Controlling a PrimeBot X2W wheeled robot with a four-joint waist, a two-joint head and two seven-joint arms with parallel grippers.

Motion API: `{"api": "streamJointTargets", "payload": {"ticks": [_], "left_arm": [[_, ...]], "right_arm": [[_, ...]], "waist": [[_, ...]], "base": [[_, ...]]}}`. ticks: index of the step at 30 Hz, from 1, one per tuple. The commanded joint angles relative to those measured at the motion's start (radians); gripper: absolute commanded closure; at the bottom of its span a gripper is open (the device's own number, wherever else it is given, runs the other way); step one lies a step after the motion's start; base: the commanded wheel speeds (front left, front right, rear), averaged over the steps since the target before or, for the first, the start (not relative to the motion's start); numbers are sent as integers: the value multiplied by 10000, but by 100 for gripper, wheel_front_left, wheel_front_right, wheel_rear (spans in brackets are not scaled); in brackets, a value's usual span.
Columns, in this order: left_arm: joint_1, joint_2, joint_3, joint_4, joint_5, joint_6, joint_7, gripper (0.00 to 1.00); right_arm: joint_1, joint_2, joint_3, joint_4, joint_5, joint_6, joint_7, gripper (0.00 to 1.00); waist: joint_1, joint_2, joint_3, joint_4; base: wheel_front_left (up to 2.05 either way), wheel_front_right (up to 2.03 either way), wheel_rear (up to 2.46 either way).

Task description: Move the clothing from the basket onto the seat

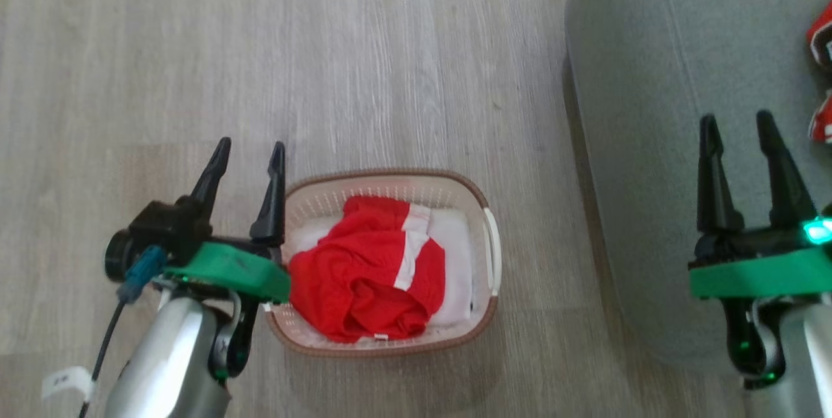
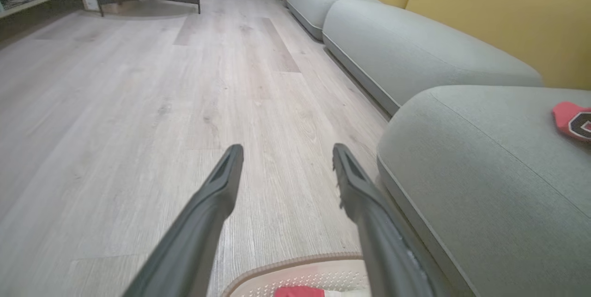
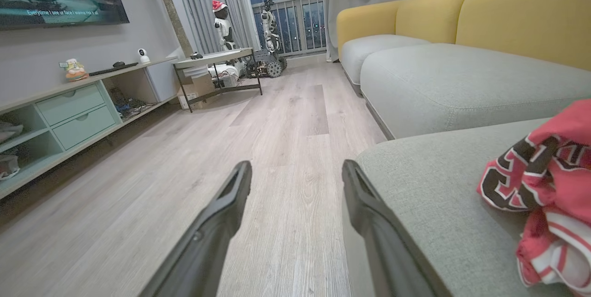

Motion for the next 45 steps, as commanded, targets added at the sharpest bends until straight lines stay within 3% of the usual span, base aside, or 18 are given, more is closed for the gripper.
{"api": "streamJointTargets", "payload": {"ticks": [1, 17, 29, 45], "left_arm": [[-507, 67, 262, -126, 94, -75, -117, 0], [-2238, -176, -373, 2407, 63, -792, 244, 0], [-3792, -512, -1040, 5455, -165, -1403, 1078, 0], [-6129, -435, -1471, 8972, -71, -1512, 1629, 0]], "right_arm": [[-313, 0, 183, -393, -86, -2, -93, 0], [-1543, 106, 195, -792, -103, -2, -93, 0], [-2580, 350, 241, -1498, 95, -2, -93, 0], [-3639, 795, 247, -3050, 28, -2, -93, 0]], "waist": [[-1, 0, 478, -229], [-1, 0, 2366, -759], [-1, 0, 3913, -1202], [-1, 0, 5933, -1950]], "base": [[0, 0, 0], [0, 0, 0], [0, 0, 0], [0, 0, 0]]}}
